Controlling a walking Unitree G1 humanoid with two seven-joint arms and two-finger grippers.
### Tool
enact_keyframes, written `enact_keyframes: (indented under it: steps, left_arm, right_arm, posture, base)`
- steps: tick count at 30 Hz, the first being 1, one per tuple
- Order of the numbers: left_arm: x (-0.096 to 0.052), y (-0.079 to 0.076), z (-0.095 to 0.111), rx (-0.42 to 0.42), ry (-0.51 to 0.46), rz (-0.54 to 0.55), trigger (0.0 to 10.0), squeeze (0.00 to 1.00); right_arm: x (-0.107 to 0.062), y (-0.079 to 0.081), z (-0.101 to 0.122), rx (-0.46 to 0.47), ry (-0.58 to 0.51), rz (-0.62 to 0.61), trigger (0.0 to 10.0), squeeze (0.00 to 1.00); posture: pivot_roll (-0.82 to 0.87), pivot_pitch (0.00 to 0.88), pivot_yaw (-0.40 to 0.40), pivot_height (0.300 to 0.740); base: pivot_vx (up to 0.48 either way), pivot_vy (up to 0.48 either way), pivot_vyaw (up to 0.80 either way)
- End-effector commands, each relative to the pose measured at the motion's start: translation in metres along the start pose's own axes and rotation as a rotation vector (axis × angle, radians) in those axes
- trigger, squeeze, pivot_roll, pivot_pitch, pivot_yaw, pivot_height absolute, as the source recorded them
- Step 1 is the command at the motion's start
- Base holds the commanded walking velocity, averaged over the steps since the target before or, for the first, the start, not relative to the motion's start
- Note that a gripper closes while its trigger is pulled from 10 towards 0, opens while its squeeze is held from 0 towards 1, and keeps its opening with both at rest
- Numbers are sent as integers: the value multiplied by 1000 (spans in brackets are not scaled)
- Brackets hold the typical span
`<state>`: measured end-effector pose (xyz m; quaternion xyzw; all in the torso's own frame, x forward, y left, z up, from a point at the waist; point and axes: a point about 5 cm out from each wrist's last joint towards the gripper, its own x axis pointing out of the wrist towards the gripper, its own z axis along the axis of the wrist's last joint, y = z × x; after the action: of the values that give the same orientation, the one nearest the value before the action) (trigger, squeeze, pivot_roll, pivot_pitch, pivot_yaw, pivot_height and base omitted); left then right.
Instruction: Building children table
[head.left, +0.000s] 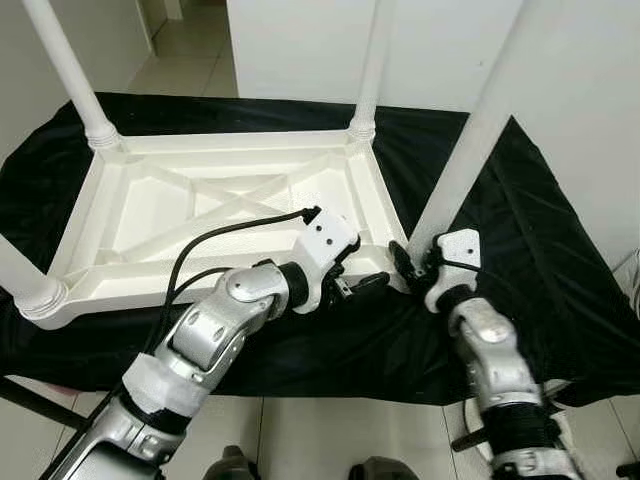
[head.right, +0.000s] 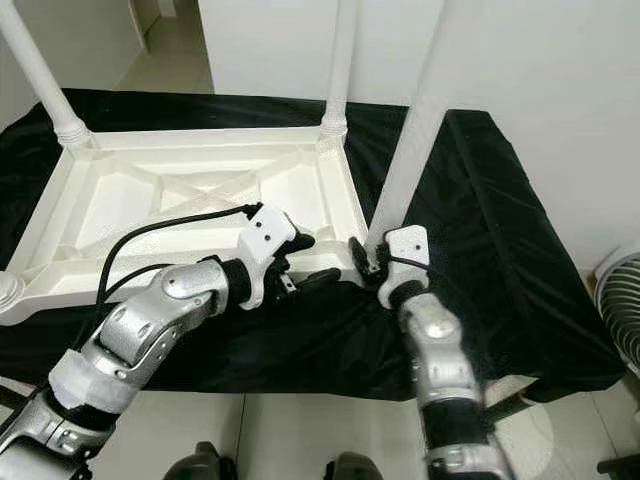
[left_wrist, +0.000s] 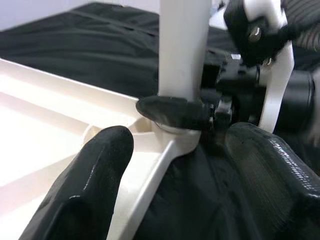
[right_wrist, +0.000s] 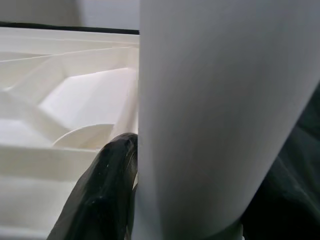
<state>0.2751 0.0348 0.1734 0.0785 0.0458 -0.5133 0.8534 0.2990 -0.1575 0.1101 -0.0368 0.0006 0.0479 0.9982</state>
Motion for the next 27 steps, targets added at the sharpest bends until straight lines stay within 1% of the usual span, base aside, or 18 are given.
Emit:
enact_keyframes:
  steps: [1, 2, 4, 5, 6, 7, 11, 12, 13, 14, 16, 17, 18, 19, 20, 22, 26, 27]
  left_arm:
    - [-1, 3, -1, 14, 5, -11, 10000, 0]
    - [-1, 3, -1, 15, 6, -11, 10000, 0]
    - [-1, 3, -1, 15, 6, -11, 10000, 0]
    - [-1, 3, -1, 15, 4, -12, 10000, 0]
    - [-1, 3, -1, 15, 4, -12, 10000, 0]
    - [-1, 3, -1, 15, 6, -13, 10000, 0]
    - [-2, 3, -2, 18, 12, -19, 10000, 0]
    - [-2, 3, -2, 16, 15, -18, 10000, 0]
    - [-2, 4, -2, 18, 16, -14, 10000, 0]
    - [-2, 4, -2, 18, 16, -14, 10000, 0]
    - [-3, 6, -1, 23, 11, -10, 10000, 0]
    - [-3, 7, -1, 27, 12, -5, 10000, 0]
    - [-4, 7, -1, 28, 11, -1, 10000, 0]
    - [-4, 8, -1, 29, 10, 1, 10000, 0]
    - [-4, 8, -1, 29, 10, 1, 10000, 0]
    - [-4, 8, -1, 27, 9, 4, 10000, 0]
    - [-4, 7, -2, 24, 10, 3, 10000, 0]
    - [-5, 6, -2, 24, 12, 0, 10000, 0]
  right_arm:
    - [-5, -5, -14, 8, 84, -156, 0, 0]
    - [-5, -2, -14, 18, 90, -202, 0, 0]
    - [-5, -2, -14, 18, 90, -202, 0, 0]
    - [-4, 5, -14, 52, 99, -220, 0, 0]
    - [-4, 5, -14, 52, 99, -220, 0, 0]
    - [-2, 8, -10, 53, 76, -186, 10000, 0]
    - [0, 7, -4, 60, 42, -159, 10000, 0]
    - [1, 3, 0, 63, 19, -133, 10000, 1000]
    - [1, 0, 2, 64, 4, -105, 10000, 1000]
    - [1, 0, 2, 64, 4, -105, 10000, 1000]
    - [2, -4, 10, 43, -50, 42, 10000, 1000]
    - [2, -4, 12, 19, -54, 118, 10000, 424]
    - [1, -8, 12, -13, -50, 186, 10000, 424]
    - [0, -10, 11, -59, -46, 262, 10000, 0]
    - [0, -10, 11, -59, -46, 262, 10000, 0]
    - [-3, -14, 10, -102, -39, 357, 10000, 0]
    - [-2, -22, 10, -124, -34, 406, 10000, 0]
    - [-1, -25, 11, -127, -37, 444, 10000, 0]
  posture:
    - [-54, 0, 11, 740]
    - [-50, 0, 14, 740]
    - [-50, 0, 14, 740]
    - [-49, 0, 14, 740]
    - [-49, 0, 14, 740]
    - [-50, 0, 17, 740]
    - [-50, 0, 17, 740]
    - [-48, 0, 18, 740]
    - [-46, 0, 18, 740]
    - [-46, 0, 18, 740]
    - [-42, 0, 20, 740]
    - [-42, 0, 21, 740]
    - [-41, 0, 21, 740]
    - [-41, 0, 21, 740]
    - [-41, 0, 21, 740]
    - [-44, 0, 25, 740]
    - [-44, 0, 29, 740]
    - [-42, 0, 30, 740]
  base:
    - [0, 0, 0]
    - [0, 0, 0]
    - [0, 0, 0]
    - [0, 0, 0]
    - [0, 0, 0]
    - [0, 0, 0]
    - [0, 0, 0]
    - [0, 0, 0]
    - [0, 0, 0]
    - [0, 0, 0]
    - [0, 0, 0]
    - [0, 0, 0]
    - [0, 0, 0]
    - [0, 0, 0]
    - [0, 0, 0]
    - [0, 0, 0]
    - [0, 0, 0]
    - [0, 0, 0]
